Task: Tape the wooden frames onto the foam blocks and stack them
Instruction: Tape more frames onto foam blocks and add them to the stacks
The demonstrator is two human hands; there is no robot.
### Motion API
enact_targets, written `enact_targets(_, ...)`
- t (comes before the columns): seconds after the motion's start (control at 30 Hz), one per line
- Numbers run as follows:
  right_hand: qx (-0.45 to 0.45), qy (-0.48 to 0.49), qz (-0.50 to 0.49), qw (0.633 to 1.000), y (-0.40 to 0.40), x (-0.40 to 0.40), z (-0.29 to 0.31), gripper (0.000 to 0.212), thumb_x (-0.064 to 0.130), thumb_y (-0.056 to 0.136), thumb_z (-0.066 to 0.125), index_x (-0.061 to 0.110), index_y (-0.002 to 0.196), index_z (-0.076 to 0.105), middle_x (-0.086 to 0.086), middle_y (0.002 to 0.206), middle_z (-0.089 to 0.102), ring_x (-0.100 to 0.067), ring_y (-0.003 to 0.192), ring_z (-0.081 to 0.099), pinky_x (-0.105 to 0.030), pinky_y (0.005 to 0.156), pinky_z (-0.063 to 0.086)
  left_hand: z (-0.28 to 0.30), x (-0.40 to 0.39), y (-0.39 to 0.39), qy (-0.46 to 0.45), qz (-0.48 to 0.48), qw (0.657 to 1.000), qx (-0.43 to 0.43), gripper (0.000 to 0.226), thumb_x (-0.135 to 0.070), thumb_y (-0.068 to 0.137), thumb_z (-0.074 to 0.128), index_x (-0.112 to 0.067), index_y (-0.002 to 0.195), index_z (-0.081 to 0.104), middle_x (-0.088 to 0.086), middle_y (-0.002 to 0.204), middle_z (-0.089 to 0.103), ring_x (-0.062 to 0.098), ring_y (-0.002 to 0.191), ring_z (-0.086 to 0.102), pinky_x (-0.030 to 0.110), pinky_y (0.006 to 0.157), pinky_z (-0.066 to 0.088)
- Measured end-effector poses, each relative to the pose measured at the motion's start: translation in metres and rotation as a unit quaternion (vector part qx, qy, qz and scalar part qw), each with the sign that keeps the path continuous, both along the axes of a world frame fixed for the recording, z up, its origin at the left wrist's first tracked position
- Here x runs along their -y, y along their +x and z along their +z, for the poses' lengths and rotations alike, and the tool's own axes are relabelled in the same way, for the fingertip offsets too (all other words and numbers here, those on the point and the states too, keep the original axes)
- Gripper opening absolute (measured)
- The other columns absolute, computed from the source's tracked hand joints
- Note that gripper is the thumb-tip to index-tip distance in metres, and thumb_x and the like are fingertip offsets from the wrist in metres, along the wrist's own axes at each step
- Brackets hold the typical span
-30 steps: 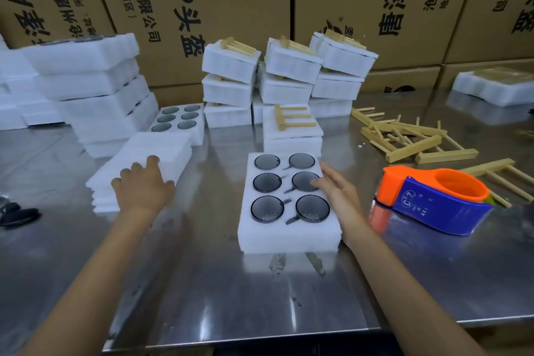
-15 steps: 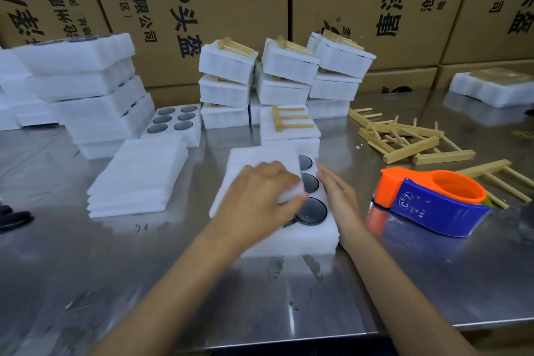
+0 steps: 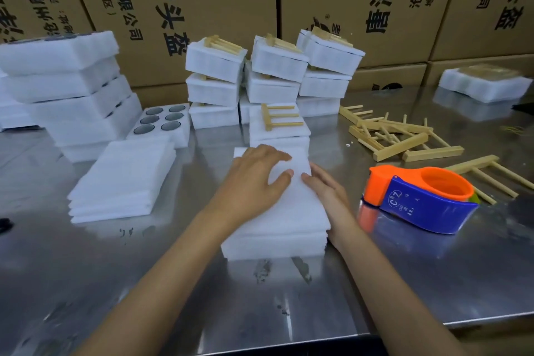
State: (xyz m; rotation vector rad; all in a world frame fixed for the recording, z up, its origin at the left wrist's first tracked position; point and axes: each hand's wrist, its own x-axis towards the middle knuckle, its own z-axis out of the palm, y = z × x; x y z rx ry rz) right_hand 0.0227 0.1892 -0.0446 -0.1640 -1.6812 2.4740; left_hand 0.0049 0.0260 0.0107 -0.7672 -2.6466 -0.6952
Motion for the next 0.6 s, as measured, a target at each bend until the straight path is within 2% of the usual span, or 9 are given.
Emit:
enact_targets(0.1, 0.018, 0.008, -0.017, 1.000, 0.001, 0.001, 0.004, 0.025, 0.008, 0.091, 0.067, 0.020, 0.114, 0.071, 0.002, 0.105, 0.076, -0.015, 0.095, 0.072, -0.025, 0.078, 0.059, -0.010, -0.013, -0.021, -0.102, 0.008, 0.989, 0.105, 0.057, -0.053, 0.103, 0.032, -0.034, 0.156, 0.023, -0.006, 0.165, 0.015, 0.013, 0.152, 0.007, 0.037, 0.121, 0.006)
enact_targets(0.13, 0.025, 0.022, -0.013, 0.999, 0.002, 0.000, 0.006, 0.027, 0.009, 0.091, 0.068, 0.017, 0.118, 0.069, 0.000, 0.108, 0.076, -0.016, 0.099, 0.072, -0.027, 0.084, 0.058, -0.016, -0.016, -0.026, -0.146, 0.011, 0.979, 0.141, 0.059, -0.056, 0.103, 0.023, -0.037, 0.158, 0.011, -0.009, 0.167, 0.001, 0.011, 0.153, -0.004, 0.037, 0.122, -0.002)
enact_targets(0.2, 0.038, 0.055, 0.011, 0.998, 0.005, -0.004, 0.012, 0.032, 0.011, 0.093, 0.067, 0.013, 0.124, 0.065, -0.003, 0.117, 0.072, -0.019, 0.107, 0.069, -0.034, 0.095, 0.055, -0.024, -0.017, -0.033, -0.193, 0.017, 0.966, 0.172, 0.059, -0.059, 0.103, 0.012, -0.041, 0.157, -0.001, -0.012, 0.166, -0.012, 0.010, 0.152, -0.014, 0.038, 0.121, -0.010)
enact_targets(0.33, 0.052, 0.182, 0.019, 0.982, -0.009, -0.022, 0.035, 0.030, 0.011, 0.099, 0.057, 0.011, 0.129, 0.061, -0.004, 0.129, 0.064, -0.017, 0.117, 0.062, -0.033, 0.104, 0.048, -0.027, -0.016, -0.039, -0.199, 0.022, 0.965, 0.170, 0.059, -0.061, 0.101, 0.010, -0.044, 0.156, -0.004, -0.016, 0.165, -0.014, 0.008, 0.151, -0.016, 0.037, 0.121, -0.011)
enact_targets(0.4, 0.043, 0.263, -0.001, 0.964, -0.029, -0.036, 0.054, 0.033, 0.009, 0.099, 0.052, 0.013, 0.129, 0.063, -0.003, 0.127, 0.064, -0.016, 0.115, 0.060, -0.028, 0.103, 0.046, -0.027, -0.016, -0.038, -0.204, 0.021, 0.964, 0.167, 0.059, -0.061, 0.101, 0.010, -0.044, 0.156, -0.003, -0.016, 0.165, -0.014, 0.008, 0.151, -0.016, 0.037, 0.121, -0.011)
enact_targets(0.5, 0.025, 0.368, -0.020, 0.929, -0.067, -0.065, 0.084, 0.034, 0.002, 0.095, 0.046, 0.008, 0.121, 0.068, -0.001, 0.105, 0.065, -0.010, 0.087, 0.059, -0.011, 0.070, 0.046, -0.028, -0.016, -0.037, -0.204, 0.019, 0.965, 0.162, 0.058, -0.059, 0.102, 0.010, -0.044, 0.156, -0.004, -0.016, 0.164, -0.014, 0.008, 0.151, -0.016, 0.037, 0.122, -0.012)
enact_targets(0.53, 0.035, 0.396, -0.030, 0.917, -0.080, -0.077, 0.090, 0.034, 0.001, 0.094, 0.044, 0.004, 0.117, 0.069, -0.005, 0.104, 0.067, -0.013, 0.084, 0.060, -0.014, 0.065, 0.048, -0.028, -0.016, -0.036, -0.202, 0.020, 0.966, 0.162, 0.058, -0.059, 0.102, 0.010, -0.045, 0.156, -0.003, -0.017, 0.164, -0.014, 0.007, 0.151, -0.016, 0.037, 0.122, -0.012)
enact_targets(0.57, 0.053, 0.433, -0.041, 0.899, -0.095, -0.090, 0.093, 0.033, 0.002, 0.094, 0.043, 0.000, 0.113, 0.069, -0.012, 0.109, 0.068, -0.020, 0.092, 0.063, -0.020, 0.071, 0.050, -0.028, -0.016, -0.036, -0.198, 0.022, 0.966, 0.162, 0.058, -0.059, 0.102, 0.011, -0.045, 0.156, -0.003, -0.017, 0.164, -0.014, 0.006, 0.151, -0.016, 0.036, 0.122, -0.012)
enact_targets(0.6, 0.077, 0.497, -0.038, 0.864, -0.108, -0.103, 0.092, 0.030, 0.005, 0.095, 0.043, -0.004, 0.111, 0.068, -0.018, 0.116, 0.067, -0.029, 0.103, 0.062, -0.028, 0.081, 0.051, -0.028, -0.017, -0.035, -0.196, 0.023, 0.967, 0.162, 0.057, -0.059, 0.102, 0.011, -0.045, 0.156, -0.002, -0.017, 0.164, -0.014, 0.006, 0.151, -0.016, 0.036, 0.122, -0.012)
